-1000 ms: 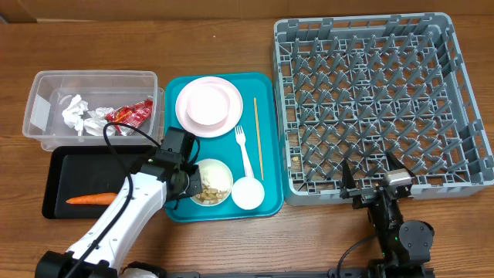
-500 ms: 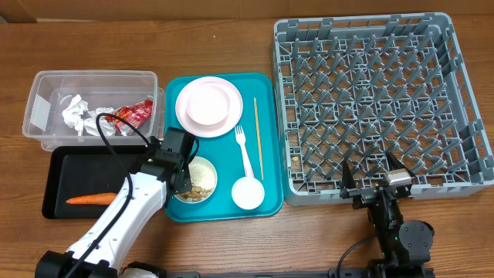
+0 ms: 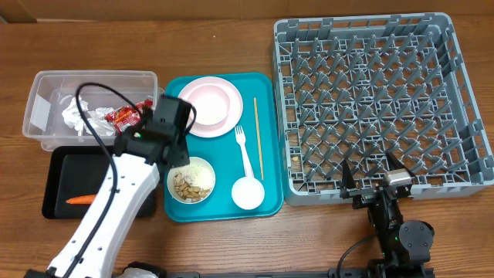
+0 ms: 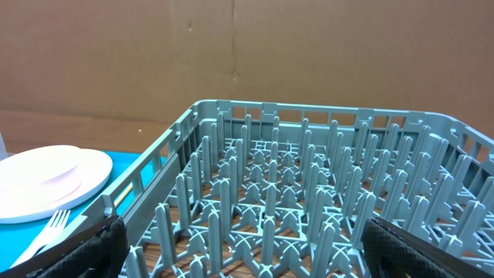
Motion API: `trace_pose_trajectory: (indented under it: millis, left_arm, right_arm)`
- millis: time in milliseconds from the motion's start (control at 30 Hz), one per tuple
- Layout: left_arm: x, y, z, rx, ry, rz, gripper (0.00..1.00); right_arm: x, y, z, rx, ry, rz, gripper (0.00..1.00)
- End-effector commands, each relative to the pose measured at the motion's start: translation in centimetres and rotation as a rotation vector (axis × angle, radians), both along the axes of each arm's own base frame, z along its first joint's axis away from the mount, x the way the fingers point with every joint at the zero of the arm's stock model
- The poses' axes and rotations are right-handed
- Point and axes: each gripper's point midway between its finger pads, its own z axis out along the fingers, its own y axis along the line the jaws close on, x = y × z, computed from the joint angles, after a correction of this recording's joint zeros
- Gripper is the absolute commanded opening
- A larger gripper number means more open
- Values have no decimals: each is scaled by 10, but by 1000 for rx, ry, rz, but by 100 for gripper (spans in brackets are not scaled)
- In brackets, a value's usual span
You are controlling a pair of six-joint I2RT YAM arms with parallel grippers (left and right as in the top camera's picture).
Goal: Sort waste into correct bins and load items into the dishwasher
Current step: 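Lower the left gripper toward the rim of the white rice bowl, then close the left gripper on the rice bowl rim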
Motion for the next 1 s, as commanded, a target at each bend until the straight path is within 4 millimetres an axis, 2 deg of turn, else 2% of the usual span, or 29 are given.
trace_pose_trajectory:
  millis: [0,167,300,967]
  left_arm:
    - [4,-33,12,-171,-4,-60,45]
    - [-5,-57,6,-302,46,-100,45]
    - [-15,-68,-1,-373,90,-104,40]
    - [-18,-105,-25,-373,93,-211,41]
  right_arm:
    - [0,1,-2,-4,-2,4,100]
    - [0,1,-2,-4,-3,4,100]
    - [0,1,-2,-4,-2,4,100]
    - [0,1,-2,-4,-3,4,100]
